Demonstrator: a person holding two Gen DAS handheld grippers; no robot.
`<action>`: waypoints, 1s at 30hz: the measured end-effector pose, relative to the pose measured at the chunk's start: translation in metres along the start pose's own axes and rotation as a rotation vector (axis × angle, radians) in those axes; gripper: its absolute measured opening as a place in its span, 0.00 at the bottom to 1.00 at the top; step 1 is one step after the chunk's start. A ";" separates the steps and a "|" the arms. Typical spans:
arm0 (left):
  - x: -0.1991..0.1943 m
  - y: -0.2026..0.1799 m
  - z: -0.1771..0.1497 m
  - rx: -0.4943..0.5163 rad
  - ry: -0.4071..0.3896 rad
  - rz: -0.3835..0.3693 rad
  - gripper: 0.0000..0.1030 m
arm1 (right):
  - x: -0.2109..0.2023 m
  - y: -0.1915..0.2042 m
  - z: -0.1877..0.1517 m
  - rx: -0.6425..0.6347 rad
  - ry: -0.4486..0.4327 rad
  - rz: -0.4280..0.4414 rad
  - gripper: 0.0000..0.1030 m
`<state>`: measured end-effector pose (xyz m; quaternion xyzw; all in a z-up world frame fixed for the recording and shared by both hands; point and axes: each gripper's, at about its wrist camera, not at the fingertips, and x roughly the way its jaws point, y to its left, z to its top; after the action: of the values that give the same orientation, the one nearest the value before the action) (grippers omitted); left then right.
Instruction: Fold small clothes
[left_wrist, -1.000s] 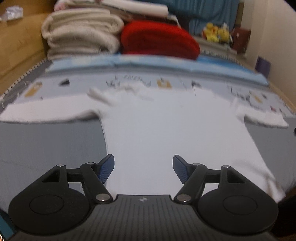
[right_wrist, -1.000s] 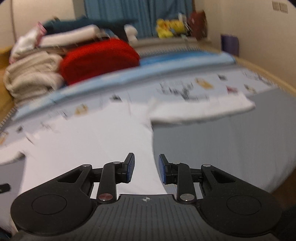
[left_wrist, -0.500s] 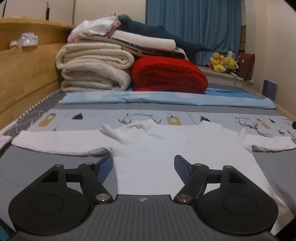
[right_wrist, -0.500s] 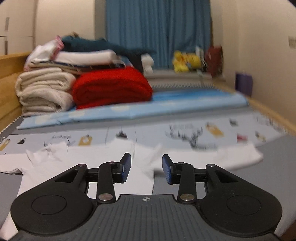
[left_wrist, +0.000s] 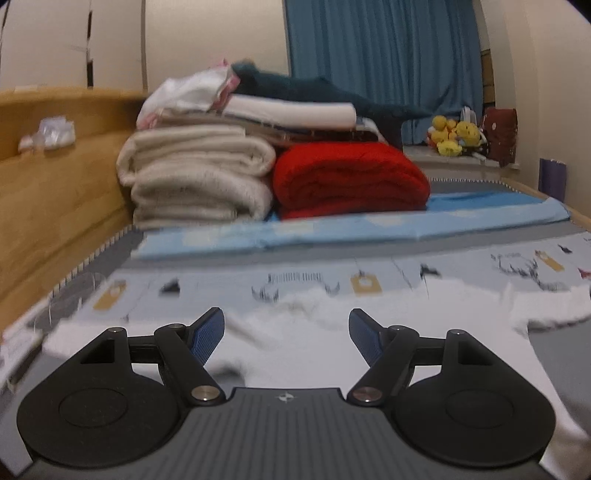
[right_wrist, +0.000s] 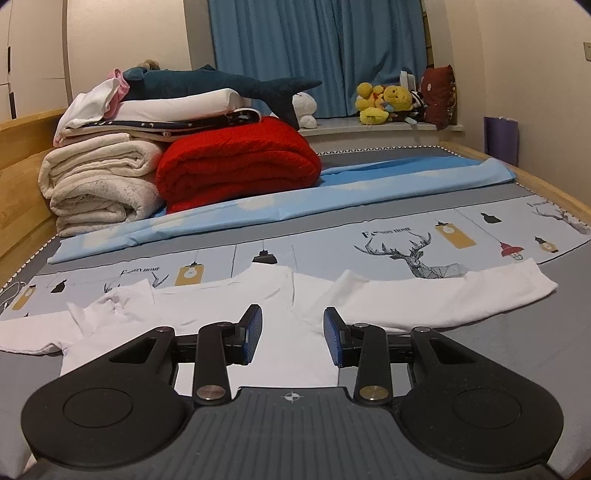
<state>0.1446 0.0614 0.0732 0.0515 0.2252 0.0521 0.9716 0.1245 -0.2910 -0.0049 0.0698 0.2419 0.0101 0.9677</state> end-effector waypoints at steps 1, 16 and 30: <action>0.004 0.001 0.014 0.013 -0.025 0.002 0.77 | 0.000 0.001 0.000 -0.001 0.000 0.001 0.37; 0.108 0.033 0.030 -0.026 0.078 -0.032 0.40 | -0.005 0.006 -0.001 -0.073 -0.072 -0.024 0.37; 0.135 0.073 0.019 -0.113 0.110 -0.030 0.40 | 0.035 0.055 0.053 -0.076 -0.035 0.037 0.37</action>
<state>0.2676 0.1492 0.0412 -0.0096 0.2755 0.0527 0.9598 0.1807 -0.2411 0.0326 0.0378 0.2229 0.0360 0.9734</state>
